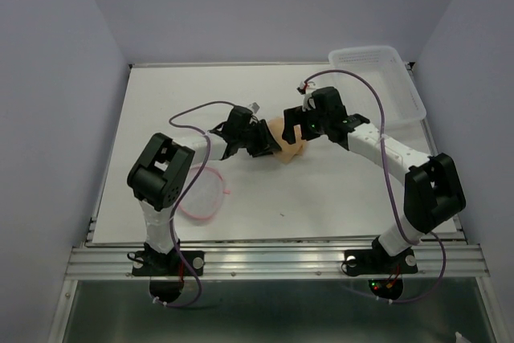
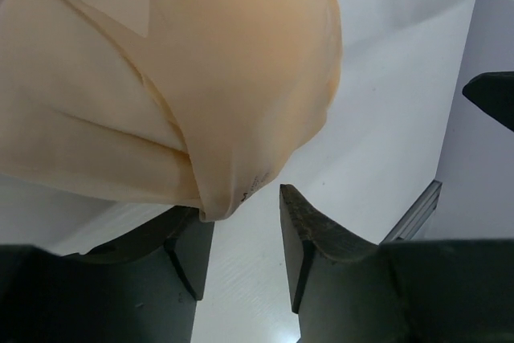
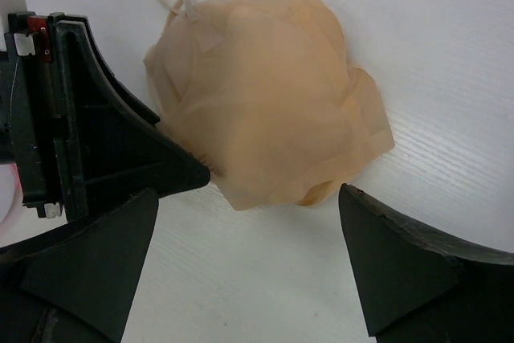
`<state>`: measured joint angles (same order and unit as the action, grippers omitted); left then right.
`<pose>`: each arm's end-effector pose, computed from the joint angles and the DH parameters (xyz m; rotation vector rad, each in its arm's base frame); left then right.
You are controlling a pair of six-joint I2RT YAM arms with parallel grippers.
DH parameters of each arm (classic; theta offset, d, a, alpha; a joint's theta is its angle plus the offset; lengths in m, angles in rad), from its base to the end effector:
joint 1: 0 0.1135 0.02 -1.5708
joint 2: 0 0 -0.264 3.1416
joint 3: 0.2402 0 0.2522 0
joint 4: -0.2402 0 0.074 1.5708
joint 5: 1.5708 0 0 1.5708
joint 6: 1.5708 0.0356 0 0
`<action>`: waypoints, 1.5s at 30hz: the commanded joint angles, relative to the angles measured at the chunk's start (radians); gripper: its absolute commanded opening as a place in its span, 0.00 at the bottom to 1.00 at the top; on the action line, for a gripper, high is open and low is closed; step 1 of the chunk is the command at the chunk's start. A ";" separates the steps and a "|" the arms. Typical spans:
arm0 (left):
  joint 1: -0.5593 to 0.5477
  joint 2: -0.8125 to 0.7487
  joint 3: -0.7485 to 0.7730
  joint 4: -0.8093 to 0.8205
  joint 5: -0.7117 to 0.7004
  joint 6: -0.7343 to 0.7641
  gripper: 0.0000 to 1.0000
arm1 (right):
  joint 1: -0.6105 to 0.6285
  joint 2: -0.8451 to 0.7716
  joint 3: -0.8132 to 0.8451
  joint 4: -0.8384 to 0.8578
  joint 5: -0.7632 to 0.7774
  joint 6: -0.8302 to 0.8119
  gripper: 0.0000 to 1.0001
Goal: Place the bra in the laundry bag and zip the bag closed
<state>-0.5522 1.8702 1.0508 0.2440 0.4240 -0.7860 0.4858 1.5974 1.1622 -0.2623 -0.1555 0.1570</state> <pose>0.3314 -0.2214 0.1698 -0.0011 2.3531 -1.1822 0.3141 0.1721 0.2584 -0.4608 2.2645 0.5112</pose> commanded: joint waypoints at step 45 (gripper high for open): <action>0.267 -0.743 -0.297 -0.767 -0.455 0.002 0.95 | 0.102 -0.054 -0.048 0.127 -0.199 -0.109 1.00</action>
<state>-0.2863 1.1469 0.7860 -0.6704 -0.1577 -0.8074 0.5781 1.5856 1.1282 -0.1951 -0.2901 0.0734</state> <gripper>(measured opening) 0.970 0.995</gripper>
